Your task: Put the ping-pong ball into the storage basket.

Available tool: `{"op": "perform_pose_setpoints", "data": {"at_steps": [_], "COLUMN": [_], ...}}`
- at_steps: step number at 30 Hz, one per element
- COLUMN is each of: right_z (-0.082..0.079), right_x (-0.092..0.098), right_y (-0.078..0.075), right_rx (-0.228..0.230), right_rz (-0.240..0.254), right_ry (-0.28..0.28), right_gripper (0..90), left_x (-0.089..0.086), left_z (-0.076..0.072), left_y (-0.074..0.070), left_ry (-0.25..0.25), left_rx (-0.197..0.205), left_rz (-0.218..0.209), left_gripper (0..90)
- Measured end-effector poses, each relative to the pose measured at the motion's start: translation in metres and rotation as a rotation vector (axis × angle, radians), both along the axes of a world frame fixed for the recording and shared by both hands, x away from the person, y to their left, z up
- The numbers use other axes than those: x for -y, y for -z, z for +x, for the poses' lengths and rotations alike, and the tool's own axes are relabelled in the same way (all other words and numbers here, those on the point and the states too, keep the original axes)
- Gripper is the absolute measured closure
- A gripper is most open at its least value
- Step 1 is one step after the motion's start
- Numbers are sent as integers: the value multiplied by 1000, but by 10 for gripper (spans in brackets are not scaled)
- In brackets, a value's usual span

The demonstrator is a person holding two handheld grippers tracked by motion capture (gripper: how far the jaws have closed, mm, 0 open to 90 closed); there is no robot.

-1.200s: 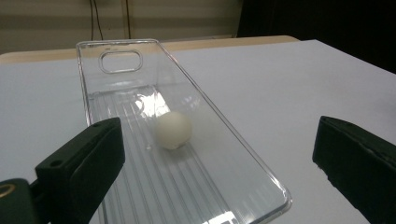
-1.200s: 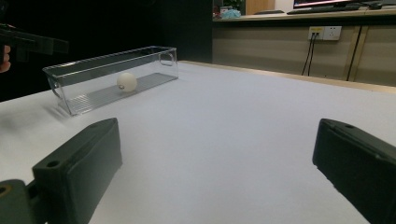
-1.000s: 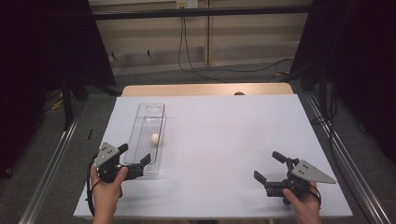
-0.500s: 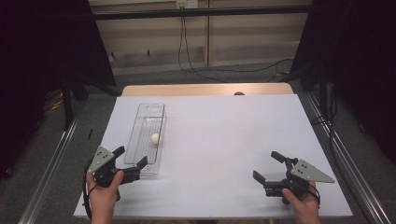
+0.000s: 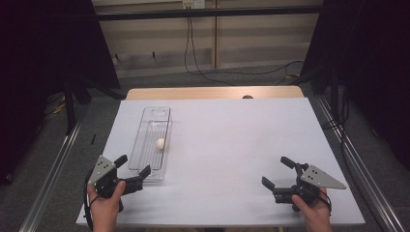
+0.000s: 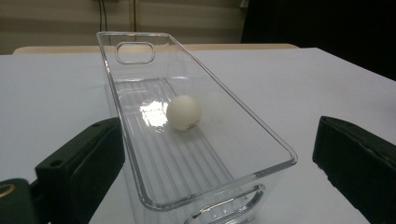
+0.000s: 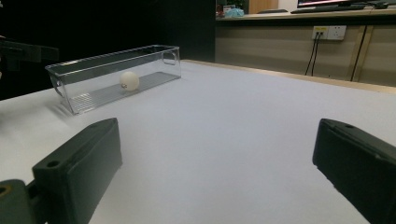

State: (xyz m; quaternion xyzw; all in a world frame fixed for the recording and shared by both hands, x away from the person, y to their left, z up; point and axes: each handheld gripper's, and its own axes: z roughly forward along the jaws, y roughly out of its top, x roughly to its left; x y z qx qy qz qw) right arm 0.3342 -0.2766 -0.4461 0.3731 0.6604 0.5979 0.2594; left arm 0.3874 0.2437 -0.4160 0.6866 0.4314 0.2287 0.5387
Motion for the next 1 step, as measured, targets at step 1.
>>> {"op": "perform_pose_setpoints", "data": {"at_steps": [1], "right_z": [0], "right_x": [1], "right_y": [0], "right_rx": [2], "right_rz": [-11], "right_ry": [-10], "right_gripper": [8], "left_x": [0], "left_z": [0], "left_y": [0], "left_ry": [-2], "left_rx": [4], "left_rz": [-6], "left_gripper": [25]}}
